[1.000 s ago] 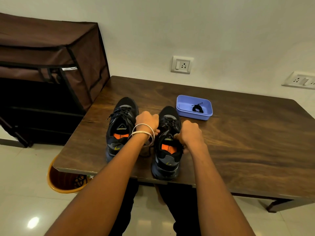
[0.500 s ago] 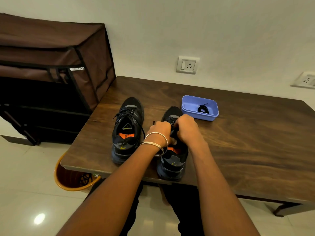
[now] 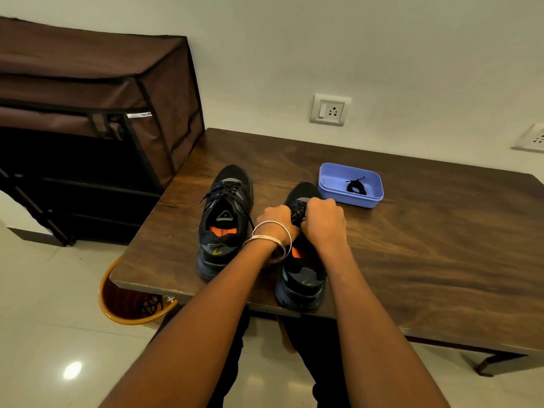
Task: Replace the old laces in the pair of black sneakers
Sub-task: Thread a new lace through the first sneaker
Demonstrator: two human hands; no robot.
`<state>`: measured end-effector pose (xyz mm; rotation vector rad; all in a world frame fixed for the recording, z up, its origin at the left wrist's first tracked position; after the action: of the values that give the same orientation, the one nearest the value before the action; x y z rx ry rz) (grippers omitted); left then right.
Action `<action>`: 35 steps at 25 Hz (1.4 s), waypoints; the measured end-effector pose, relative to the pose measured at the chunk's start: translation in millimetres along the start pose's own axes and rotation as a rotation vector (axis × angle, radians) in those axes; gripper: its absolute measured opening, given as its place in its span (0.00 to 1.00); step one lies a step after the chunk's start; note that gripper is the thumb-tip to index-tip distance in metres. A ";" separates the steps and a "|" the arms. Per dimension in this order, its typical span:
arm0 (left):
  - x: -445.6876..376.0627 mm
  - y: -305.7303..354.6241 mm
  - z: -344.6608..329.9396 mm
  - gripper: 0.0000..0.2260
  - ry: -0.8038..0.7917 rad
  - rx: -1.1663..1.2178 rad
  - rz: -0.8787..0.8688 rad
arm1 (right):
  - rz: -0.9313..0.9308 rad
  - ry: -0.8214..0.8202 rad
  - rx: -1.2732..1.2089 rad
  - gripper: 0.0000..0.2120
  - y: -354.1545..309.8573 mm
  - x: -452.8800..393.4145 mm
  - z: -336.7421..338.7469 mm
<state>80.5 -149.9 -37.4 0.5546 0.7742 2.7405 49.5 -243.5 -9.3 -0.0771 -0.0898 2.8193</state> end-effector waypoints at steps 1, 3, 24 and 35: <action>-0.9 -0.7 -0.8 0.17 -0.006 -0.011 0.001 | -0.072 0.029 -0.087 0.06 7.1 -0.7 0.9; -2.1 -2.0 -2.5 0.17 -0.017 -0.017 0.008 | -0.331 0.090 -0.403 0.03 32.4 -1.9 -1.5; 2.6 4.3 -20.5 0.15 0.008 -0.129 -0.039 | -0.212 -0.038 -0.478 0.13 38.6 -10.7 3.0; -2.4 4.0 -22.9 0.14 -0.033 -0.139 -0.021 | -0.016 -0.196 -0.130 0.09 12.6 -9.4 -9.8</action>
<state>72.6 -164.3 -53.9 0.5578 0.5728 2.7322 55.0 -257.9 -19.5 0.1707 -0.3167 2.7947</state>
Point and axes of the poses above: each hand's wrist, its own x-axis away from the middle knuckle, its own z-axis out of the back of the hand, y = z × x, the point moved 6 cm from there along -x, towards the middle knuckle, and after that the axes turned 6 degrees about x, right-handed, at the moved point
